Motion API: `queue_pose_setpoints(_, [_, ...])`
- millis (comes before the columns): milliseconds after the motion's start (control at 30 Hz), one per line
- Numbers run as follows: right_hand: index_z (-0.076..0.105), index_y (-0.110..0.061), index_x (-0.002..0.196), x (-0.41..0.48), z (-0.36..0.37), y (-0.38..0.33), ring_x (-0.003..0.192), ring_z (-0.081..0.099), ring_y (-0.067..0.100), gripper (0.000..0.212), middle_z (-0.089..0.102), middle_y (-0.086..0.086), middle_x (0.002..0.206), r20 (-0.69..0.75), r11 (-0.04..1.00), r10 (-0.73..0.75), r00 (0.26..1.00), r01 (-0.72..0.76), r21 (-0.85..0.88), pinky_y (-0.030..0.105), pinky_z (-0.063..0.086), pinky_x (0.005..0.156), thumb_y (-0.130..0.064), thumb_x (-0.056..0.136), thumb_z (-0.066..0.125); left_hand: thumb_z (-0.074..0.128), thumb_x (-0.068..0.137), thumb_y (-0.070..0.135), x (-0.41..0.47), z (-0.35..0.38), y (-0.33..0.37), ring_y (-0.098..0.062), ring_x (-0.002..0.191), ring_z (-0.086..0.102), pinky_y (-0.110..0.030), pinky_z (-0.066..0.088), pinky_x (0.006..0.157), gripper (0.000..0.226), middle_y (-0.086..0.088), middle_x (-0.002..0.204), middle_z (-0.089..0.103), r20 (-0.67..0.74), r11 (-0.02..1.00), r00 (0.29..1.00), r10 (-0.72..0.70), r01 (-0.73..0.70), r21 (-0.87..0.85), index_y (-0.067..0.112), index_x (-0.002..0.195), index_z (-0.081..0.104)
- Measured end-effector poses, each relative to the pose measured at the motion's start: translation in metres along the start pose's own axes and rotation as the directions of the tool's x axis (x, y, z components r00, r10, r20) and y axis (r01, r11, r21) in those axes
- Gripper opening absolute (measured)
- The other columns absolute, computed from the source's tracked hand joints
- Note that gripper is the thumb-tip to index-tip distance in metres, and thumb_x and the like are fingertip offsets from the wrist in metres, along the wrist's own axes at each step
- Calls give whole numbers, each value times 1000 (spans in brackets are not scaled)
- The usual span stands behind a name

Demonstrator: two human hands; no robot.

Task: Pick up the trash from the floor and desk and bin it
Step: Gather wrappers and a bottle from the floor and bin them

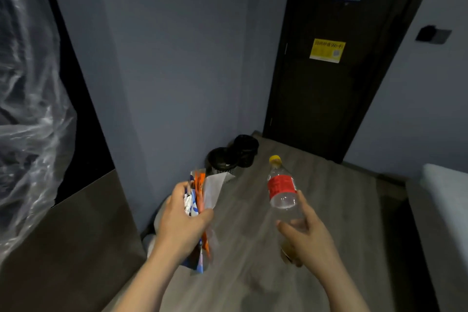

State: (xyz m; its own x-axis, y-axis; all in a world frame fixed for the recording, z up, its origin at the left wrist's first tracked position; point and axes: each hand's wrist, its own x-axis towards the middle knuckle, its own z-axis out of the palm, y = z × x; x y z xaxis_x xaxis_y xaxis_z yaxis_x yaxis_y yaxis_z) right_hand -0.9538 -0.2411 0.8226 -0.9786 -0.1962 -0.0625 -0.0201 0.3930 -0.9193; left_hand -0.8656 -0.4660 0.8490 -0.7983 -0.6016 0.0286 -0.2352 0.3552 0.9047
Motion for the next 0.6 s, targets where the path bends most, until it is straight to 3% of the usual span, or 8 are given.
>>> queue_pose_setpoints(133, [19,-54,143,82,-15,-6,64,62,18,82,62,5,108,18,1000,9,1000,-9,12,20,44,43,-28,82,68,67,74,21,66,37,28,-15,74,56,-27,40,55,33,2,86,57,3,1000,1000,-10,10,6,37,89,43])
queue_pose_setpoints(300, [17,-57,143,168,-30,-9,81,65,17,83,61,2,115,40,1000,23,999,-23,4,19,46,45,-30,82,68,67,75,22,136,83,51,-10,74,55,-22,36,52,36,5,88,56,11,1000,1000,-8,8,16,43,90,42])
queue_pose_setpoints(400, [19,-57,141,206,-31,-7,71,65,10,82,62,3,113,48,1000,29,998,-29,-5,17,45,42,-28,83,68,67,77,22,176,104,54,-10,74,55,-19,36,51,41,8,90,56,20,999,999,-41,41,19,42,99,39])
queue_pose_setpoints(600, [19,-54,143,300,-21,-5,51,62,13,81,64,-2,93,53,998,50,997,-48,-44,17,43,40,-25,84,66,68,77,21,275,141,46,-11,77,55,-22,37,53,47,3,99,57,35,997,997,-72,71,15,40,109,39])
